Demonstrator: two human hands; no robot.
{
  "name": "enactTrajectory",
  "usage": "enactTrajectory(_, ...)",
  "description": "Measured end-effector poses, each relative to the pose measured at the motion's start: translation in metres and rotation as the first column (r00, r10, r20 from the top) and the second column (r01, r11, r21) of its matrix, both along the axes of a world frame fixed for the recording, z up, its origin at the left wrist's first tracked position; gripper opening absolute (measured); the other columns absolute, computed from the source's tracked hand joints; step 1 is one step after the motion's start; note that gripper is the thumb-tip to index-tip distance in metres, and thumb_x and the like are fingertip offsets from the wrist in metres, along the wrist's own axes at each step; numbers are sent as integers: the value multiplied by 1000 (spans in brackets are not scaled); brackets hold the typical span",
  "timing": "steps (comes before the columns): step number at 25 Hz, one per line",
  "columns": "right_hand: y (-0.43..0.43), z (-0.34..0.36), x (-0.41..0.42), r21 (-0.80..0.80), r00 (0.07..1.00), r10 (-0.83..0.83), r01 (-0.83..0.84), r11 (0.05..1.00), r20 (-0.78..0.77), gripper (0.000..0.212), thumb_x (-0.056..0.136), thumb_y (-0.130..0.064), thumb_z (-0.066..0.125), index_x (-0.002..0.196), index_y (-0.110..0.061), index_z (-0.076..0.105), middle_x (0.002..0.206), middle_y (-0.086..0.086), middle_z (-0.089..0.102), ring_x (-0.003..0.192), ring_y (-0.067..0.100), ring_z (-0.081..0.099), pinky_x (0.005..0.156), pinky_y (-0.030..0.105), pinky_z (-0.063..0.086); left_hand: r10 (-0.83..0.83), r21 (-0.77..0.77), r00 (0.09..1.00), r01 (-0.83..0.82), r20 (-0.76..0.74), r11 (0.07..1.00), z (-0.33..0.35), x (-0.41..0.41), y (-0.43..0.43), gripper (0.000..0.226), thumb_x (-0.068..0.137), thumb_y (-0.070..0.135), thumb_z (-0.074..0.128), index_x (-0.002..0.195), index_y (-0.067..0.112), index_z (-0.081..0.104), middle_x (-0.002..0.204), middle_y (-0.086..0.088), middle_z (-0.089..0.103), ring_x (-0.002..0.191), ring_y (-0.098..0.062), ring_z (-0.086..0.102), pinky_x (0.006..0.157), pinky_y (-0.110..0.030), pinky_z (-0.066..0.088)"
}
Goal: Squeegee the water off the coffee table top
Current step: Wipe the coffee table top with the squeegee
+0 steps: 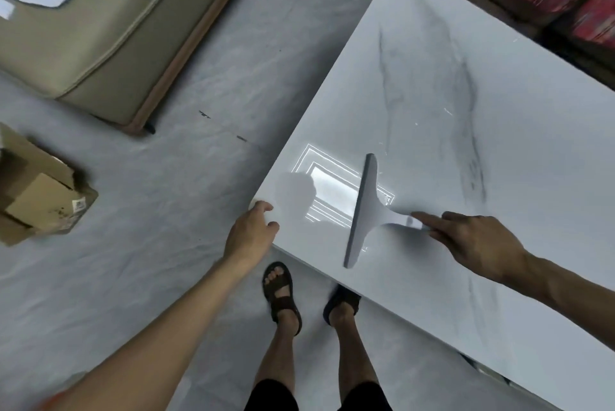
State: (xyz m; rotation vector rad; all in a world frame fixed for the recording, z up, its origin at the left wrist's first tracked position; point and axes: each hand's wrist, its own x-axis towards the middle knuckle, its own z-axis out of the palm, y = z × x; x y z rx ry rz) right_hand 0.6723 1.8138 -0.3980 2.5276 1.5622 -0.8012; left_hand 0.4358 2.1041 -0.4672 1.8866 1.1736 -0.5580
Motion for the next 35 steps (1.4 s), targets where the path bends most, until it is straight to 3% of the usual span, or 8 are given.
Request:
enactTrajectory(5,40,-8,-45,-14,993,51,-53,999,-110,51,100,-31,39,146,-47,22,96,-4,58,78,28,61,62,38,51,58,119,997,-62,42,991,-1,-2,1,37,91,13,50,127,16,51,131,-6,58,116,-25,55,95,-39,48)
enactTrajectory(8,89,-34,-80,39,974,142,-137,990,-177,61,96,-19,43,147,-44,22,108,0,58,90,30,60,63,31,43,181,162,981,-190,70,968,-6,-3,-2,39,90,12,54,128,15,49,134,-8,55,118,-27,54,95,-39,47)
enactTrajectory(13,82,-56,-88,-8,979,93,-96,995,-179,60,96,-19,42,147,-44,21,103,3,56,85,32,60,63,37,49,45,217,996,-60,74,974,-13,-1,-31,30,87,12,55,115,15,49,125,-6,54,112,-25,55,88,-40,50)
enactTrajectory(17,10,-50,-59,-63,989,-6,-4,998,-145,58,99,-25,40,144,-53,16,110,-2,58,88,28,61,66,39,54,-165,155,986,159,26,975,-20,12,-66,23,89,7,50,112,13,49,144,-7,33,131,-23,42,91,-38,48)
enactTrajectory(22,-79,-33,-34,-104,991,-79,67,992,-112,52,101,-25,37,144,-51,24,107,-7,60,85,22,61,62,37,53,-217,17,972,219,-93,976,-23,38,-98,27,88,12,51,115,13,49,145,-17,25,131,-30,38,87,-29,41)
enactTrajectory(28,-159,-13,-1,-237,981,-192,182,954,-19,50,100,-29,34,141,-55,22,91,-7,53,78,25,59,60,40,54,-216,-71,942,205,-256,976,-20,63,-95,27,79,15,51,104,21,48,139,-23,30,130,-40,38,97,-36,45)
enactTrajectory(31,-170,-1,2,-152,983,-176,181,972,42,45,98,-33,38,138,-52,32,81,-8,53,67,25,58,51,38,52,-223,-97,936,204,-273,974,-18,65,-94,28,77,14,51,104,22,48,143,-23,28,129,-38,38,99,-36,44)
enactTrajectory(35,-122,0,-17,-11,996,-60,59,998,-69,40,96,-44,34,136,-51,29,83,-6,59,71,24,63,52,34,49,-161,-78,963,148,-216,986,-14,64,-91,29,78,11,51,106,18,51,123,-14,47,103,-27,51,75,-30,44)
